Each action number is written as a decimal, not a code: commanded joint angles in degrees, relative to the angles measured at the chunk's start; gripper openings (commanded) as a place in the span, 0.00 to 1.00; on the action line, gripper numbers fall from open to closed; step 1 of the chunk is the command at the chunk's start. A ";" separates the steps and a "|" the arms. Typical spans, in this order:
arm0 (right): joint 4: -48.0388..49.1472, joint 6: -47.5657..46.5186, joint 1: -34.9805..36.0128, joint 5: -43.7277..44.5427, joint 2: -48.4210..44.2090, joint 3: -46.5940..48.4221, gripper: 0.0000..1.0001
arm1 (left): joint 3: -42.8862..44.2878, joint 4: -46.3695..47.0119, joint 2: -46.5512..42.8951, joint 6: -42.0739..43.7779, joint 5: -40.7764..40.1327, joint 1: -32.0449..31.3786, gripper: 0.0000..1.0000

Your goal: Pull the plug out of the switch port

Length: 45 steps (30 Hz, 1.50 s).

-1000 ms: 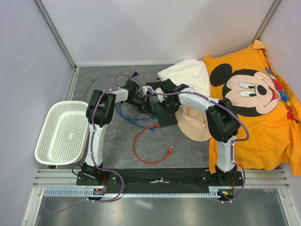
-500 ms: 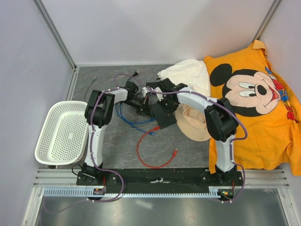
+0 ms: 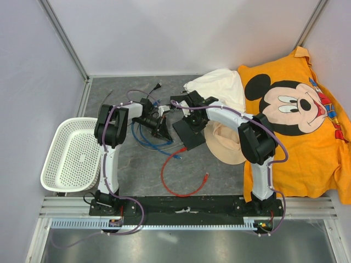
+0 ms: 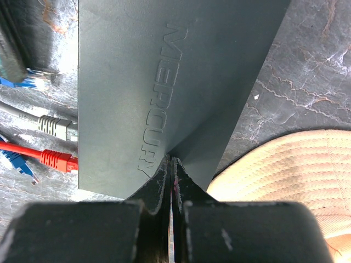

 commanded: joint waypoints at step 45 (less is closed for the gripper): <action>0.99 -1.98 1.25 7.06 4.70 -0.33 0.00 | 9.84 4.72 -11.69 -8.54 -7.70 4.39 0.51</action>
